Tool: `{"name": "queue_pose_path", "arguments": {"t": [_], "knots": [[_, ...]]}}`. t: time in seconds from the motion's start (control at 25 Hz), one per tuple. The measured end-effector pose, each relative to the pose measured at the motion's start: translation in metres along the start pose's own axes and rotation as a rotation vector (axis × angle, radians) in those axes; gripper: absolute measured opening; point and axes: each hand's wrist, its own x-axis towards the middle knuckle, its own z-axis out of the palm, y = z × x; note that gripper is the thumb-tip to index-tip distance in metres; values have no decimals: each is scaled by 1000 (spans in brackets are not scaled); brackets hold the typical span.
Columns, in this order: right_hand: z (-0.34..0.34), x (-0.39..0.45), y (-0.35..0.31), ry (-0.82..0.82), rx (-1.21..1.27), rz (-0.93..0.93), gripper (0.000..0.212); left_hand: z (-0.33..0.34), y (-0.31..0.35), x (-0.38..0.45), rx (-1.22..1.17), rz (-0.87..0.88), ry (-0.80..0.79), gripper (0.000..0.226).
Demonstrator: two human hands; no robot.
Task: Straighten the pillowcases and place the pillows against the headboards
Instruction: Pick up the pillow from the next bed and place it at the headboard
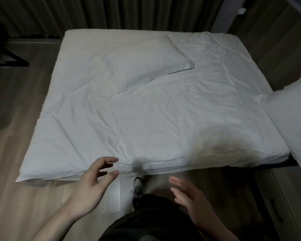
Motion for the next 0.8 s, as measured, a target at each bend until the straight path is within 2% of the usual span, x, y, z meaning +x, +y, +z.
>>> {"name": "queue_pose_path", "arguments": {"t": [0.12,0.28,0.4,0.52,0.64,0.8], "knots": [[44,49,-27,-56,-45,-30,36,-36,-21,27,8,-38,41,26],[127,110,-89,-231,-77,-91,26,-109,-51,32,10,-116,149,27],[182,134,-134,-282,-111,-130,27,-165,-73,30,0,-126,205,26],[228,151,-149,-238,-65,-106,26,-218,-98,54,-44,-146,216,28],[285,161,-147,-150,-13,-59,27,-281,-122,97,6,-112,92,34],[402,138,-137,98,74,46,24,-390,-147,160,144,3,-148,26]]}}
